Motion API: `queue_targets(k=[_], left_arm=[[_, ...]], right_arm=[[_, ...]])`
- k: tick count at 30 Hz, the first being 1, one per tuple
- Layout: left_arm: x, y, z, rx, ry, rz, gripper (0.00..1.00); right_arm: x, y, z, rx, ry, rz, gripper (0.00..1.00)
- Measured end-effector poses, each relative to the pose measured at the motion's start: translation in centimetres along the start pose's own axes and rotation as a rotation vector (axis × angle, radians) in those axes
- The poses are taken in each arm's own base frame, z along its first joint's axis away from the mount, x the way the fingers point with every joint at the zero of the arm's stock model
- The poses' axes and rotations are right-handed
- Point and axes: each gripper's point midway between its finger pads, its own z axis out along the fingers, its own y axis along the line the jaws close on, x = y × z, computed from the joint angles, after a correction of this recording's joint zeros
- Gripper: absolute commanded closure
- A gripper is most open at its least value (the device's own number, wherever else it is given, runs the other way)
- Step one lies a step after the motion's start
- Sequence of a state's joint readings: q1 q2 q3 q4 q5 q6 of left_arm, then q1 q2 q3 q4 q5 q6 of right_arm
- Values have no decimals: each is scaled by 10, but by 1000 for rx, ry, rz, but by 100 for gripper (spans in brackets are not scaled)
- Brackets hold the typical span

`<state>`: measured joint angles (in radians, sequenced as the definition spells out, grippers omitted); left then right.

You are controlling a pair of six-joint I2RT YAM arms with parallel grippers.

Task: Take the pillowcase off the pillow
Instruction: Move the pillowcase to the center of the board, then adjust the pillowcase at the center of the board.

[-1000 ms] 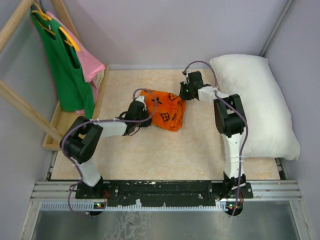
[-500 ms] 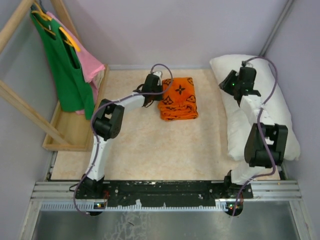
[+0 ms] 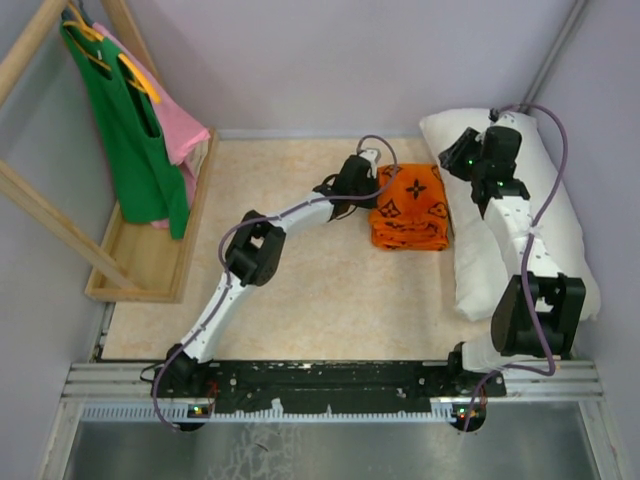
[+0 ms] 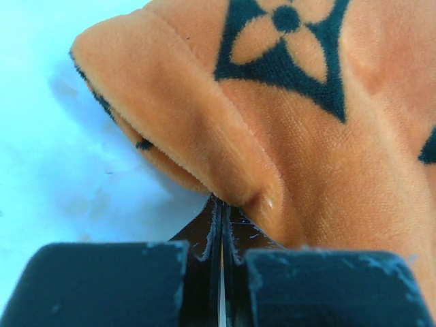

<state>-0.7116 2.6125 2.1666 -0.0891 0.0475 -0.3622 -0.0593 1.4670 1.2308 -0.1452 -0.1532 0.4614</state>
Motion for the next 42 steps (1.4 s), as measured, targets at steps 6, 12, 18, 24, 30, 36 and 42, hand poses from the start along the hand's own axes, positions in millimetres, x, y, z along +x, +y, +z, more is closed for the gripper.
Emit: queue_targets(k=[6, 12, 18, 24, 30, 36, 42], left_arm=[[10, -3, -15, 0, 25, -15, 94], [13, 34, -81, -58, 68, -41, 86], [-39, 81, -169, -109, -65, -72, 83], [-25, 90, -214, -124, -95, -80, 83], [30, 100, -219, -139, 38, -101, 82], [33, 96, -222, -120, 51, -103, 82], [21, 89, -231, -102, 27, -95, 81]], right_arm=[[31, 32, 10, -64, 70, -39, 91], [99, 22, 44, -42, 224, -28, 97], [170, -42, 15, 117, 287, 47, 98], [183, -65, -17, 179, 244, 64, 99], [166, -60, -24, 155, 207, 48, 98], [96, -14, -19, 39, 101, 14, 100], [77, -20, -14, 21, 46, 50, 100]])
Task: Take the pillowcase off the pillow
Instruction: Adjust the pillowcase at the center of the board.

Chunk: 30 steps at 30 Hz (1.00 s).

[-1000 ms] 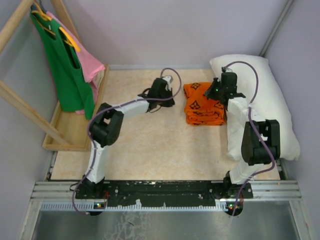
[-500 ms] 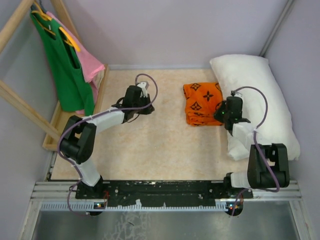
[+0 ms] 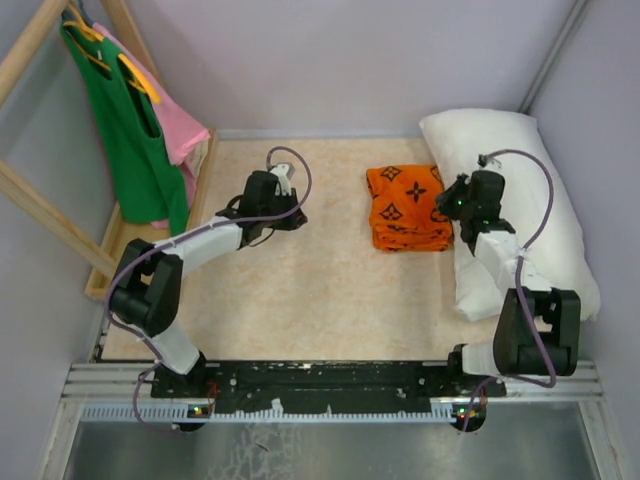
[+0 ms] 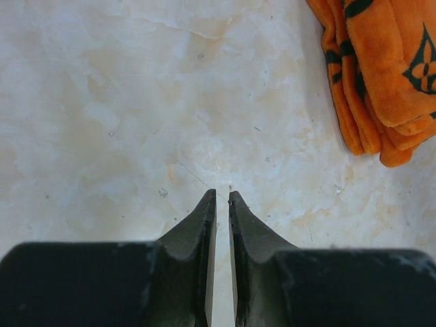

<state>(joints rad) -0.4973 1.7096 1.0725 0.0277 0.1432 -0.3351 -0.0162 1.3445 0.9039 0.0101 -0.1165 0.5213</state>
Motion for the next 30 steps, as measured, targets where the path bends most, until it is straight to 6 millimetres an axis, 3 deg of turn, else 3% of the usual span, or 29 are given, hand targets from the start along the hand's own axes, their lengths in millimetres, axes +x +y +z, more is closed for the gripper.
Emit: queue_targets(k=[5, 8, 12, 15, 18, 21, 22, 24, 25, 28, 30], left_arm=[[0, -2, -15, 4, -13, 3, 81], [8, 2, -25, -5, -5, -1, 81], [15, 9, -37, -28, 2, -8, 79], [10, 15, -52, -48, -14, -19, 79], [-5, 18, -66, -52, -58, -28, 78], [-20, 21, -80, -45, -102, -46, 70], [-24, 22, -85, -43, -111, -52, 60], [-31, 26, -95, -42, -134, -62, 28], [-37, 30, -102, -43, -151, -68, 14], [-53, 35, -122, -44, -208, -66, 1], [-64, 40, -139, -51, -248, -58, 0]], right_arm=[[72, -62, 5, 137, 159, 73, 100], [99, -77, 0, 174, 225, 89, 100], [92, -72, -2, 159, 201, 79, 100], [79, -63, -6, 136, 167, 66, 100], [56, -42, -6, 97, 115, 26, 100], [40, -3, -8, 21, 73, -51, 97], [39, 12, -10, -10, 66, -74, 81], [42, 41, -15, -85, 69, -127, 26], [45, 55, -18, -129, 76, -150, 4], [57, 84, -26, -241, 110, -210, 1], [62, 97, -34, -302, 125, -238, 1]])
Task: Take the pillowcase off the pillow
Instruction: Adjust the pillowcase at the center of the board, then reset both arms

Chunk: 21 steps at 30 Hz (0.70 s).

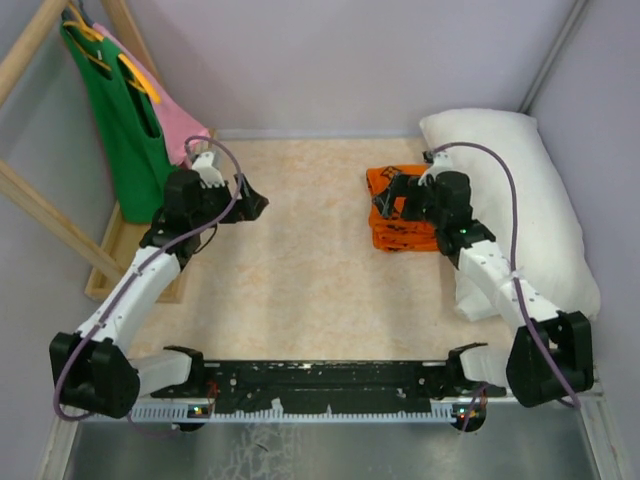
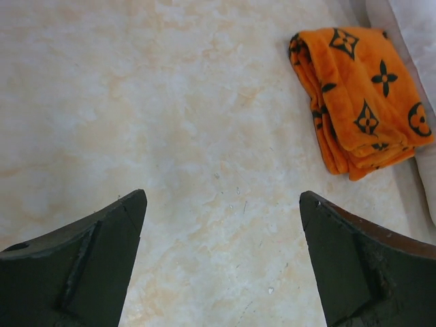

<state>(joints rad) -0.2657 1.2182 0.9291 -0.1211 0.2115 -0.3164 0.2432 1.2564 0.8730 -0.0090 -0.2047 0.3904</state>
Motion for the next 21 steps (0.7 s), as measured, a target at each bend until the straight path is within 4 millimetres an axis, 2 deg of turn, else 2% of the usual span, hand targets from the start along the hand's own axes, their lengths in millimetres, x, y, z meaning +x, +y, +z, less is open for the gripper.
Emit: queue_targets(k=[5, 7, 10, 15, 21], left_arm=[[-45, 14, -34, -31, -116, 13, 0], [-64, 20, -49, -39, -172, 15, 0], [-79, 29, -66, -52, -227, 22, 0], [-86, 45, -81, -67, -270, 27, 0], [-70, 58, -83, -77, -259, 15, 0]], right_arm=[[-29, 23, -26, -60, -102, -29, 1], [-40, 27, -35, -63, -146, -33, 1], [-49, 27, -45, -48, -189, -37, 1], [-43, 19, -51, -13, -201, -41, 1], [-38, 14, -51, 8, -185, -51, 1]])
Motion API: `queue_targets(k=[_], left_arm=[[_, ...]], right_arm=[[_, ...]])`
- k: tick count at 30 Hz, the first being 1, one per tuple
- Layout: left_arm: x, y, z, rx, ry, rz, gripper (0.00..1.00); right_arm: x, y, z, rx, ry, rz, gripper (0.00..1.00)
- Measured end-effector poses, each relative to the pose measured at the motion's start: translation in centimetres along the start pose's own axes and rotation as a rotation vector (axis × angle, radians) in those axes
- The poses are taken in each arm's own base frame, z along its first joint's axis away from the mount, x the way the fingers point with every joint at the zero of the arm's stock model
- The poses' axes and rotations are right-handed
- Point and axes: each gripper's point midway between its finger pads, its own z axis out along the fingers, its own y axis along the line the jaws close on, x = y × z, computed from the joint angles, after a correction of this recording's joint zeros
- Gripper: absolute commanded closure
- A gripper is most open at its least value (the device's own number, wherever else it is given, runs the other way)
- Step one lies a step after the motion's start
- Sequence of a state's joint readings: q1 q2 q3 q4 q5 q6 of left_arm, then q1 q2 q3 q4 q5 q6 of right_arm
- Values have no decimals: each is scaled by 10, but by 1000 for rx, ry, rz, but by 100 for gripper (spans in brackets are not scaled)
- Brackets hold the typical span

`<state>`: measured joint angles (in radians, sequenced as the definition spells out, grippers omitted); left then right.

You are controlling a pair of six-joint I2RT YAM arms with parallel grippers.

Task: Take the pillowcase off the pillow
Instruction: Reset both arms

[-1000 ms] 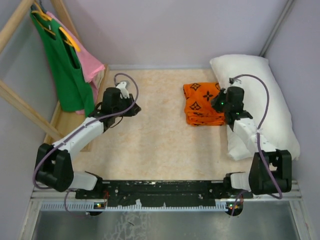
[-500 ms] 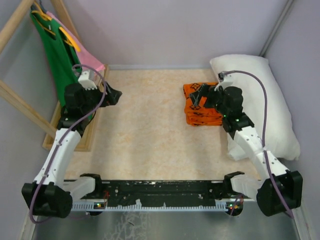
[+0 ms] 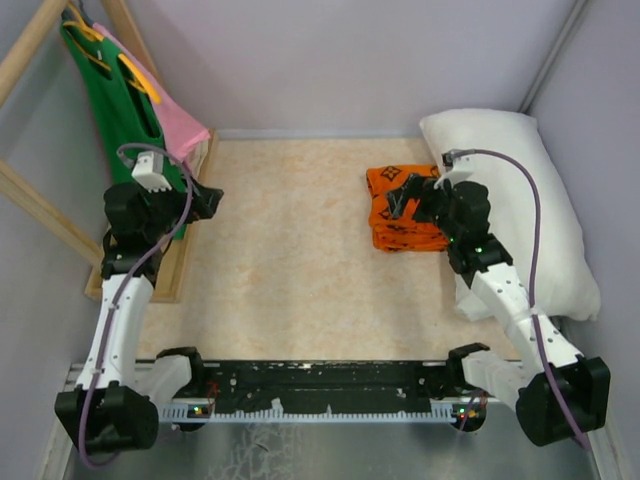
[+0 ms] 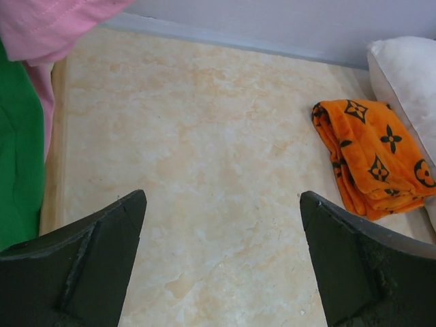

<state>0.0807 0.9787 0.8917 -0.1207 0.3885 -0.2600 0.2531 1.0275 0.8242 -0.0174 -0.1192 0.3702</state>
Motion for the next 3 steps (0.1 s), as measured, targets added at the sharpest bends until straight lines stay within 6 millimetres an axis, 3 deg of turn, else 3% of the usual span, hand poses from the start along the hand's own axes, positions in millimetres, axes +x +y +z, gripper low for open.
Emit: queue_targets(k=[3], left_arm=[[3, 0, -1, 6, 4, -1, 0]], right_arm=[[0, -2, 0, 11, -2, -8, 1]])
